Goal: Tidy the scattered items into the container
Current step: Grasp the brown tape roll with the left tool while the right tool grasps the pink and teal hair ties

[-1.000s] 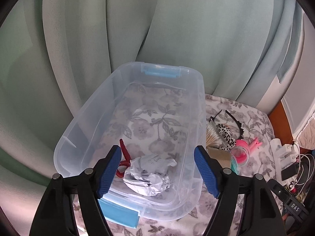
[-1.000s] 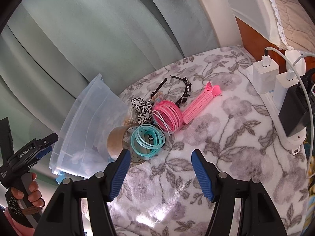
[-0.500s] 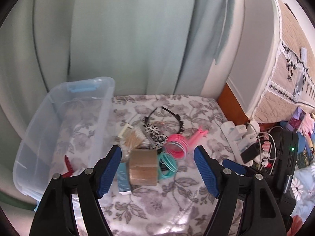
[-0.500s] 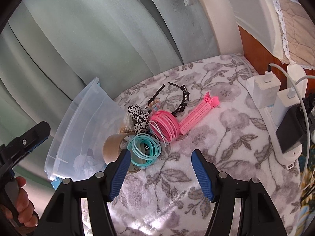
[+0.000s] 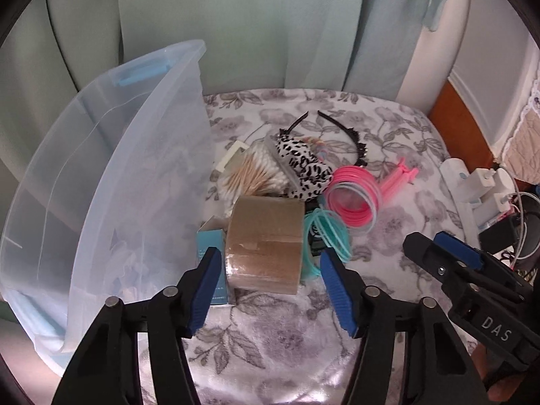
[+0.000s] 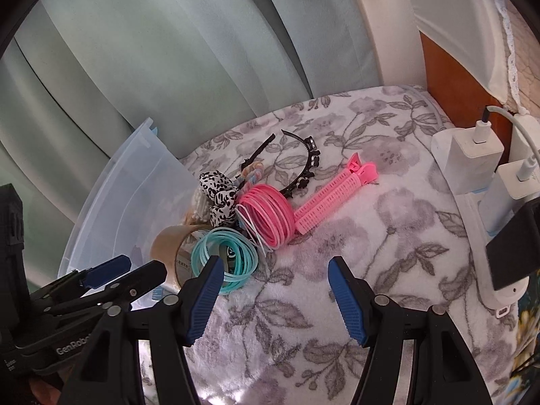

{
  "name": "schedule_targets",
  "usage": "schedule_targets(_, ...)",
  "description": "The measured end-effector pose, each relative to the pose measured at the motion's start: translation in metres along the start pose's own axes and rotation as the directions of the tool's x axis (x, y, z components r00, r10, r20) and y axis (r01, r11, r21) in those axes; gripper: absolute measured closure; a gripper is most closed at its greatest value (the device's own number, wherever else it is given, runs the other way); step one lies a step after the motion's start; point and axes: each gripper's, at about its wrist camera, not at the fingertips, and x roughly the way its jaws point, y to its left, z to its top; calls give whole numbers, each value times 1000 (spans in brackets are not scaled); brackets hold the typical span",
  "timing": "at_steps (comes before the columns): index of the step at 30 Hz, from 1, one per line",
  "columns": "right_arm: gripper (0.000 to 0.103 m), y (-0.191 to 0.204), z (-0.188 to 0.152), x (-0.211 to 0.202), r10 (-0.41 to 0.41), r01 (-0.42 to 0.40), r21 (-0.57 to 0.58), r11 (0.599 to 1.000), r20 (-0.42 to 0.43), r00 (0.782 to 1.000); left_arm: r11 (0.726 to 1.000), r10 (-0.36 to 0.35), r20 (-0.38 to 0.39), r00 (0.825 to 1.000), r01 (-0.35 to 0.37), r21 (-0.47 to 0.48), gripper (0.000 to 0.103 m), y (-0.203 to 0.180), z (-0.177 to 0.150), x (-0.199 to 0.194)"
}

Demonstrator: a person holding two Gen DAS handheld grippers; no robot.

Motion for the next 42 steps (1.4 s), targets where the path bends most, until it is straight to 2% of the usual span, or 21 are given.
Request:
schedule_targets(6, 35, 6, 5, 29, 8, -9, -37, 999, -31, 999, 998, 68, 8, 998, -68, 13, 44, -2, 0, 19)
schedule_targets(8, 36, 8, 8, 37, 9, -11, -53, 999, -38, 999, 997, 76, -19, 997, -76, 11, 45, -1, 0, 29)
schedule_targets(12, 37, 12, 18, 51, 4, -7, -86, 996, -35, 999, 998, 53, -58, 997, -54, -17, 44, 7, 0, 44)
schedule_targets(18, 37, 19, 31, 78, -6, -1, -141, 990, -52, 999, 999, 35, -45, 998, -36, -6, 46, 8, 4, 50)
schedule_targets(23, 38, 18, 40, 87, 15, -24, -154, 988, -55, 998, 1000, 27, -34, 999, -27, 0, 47, 10, 8, 55)
schedule_targets(27, 42, 20, 43, 90, 21, -30, -158, 987, -62, 998, 1000, 25, -27, 999, -25, 0, 47, 12, 10, 56)
schedule_targets(30, 49, 22, 41, 92, 13, -24, -166, 986, -65, 998, 1000, 20, -29, 999, -20, 2, 47, 12, 10, 56)
schedule_targets(37, 68, 17, 38, 89, 16, -22, -88, 996, -69, 997, 1000, 11, -42, 999, -12, -5, 47, 12, 5, 51)
schedule_targets(42, 77, 10, 28, 82, 6, -7, -26, 1000, -63, 998, 1000, 6, -46, 999, -6, -2, 47, 10, 1, 45)
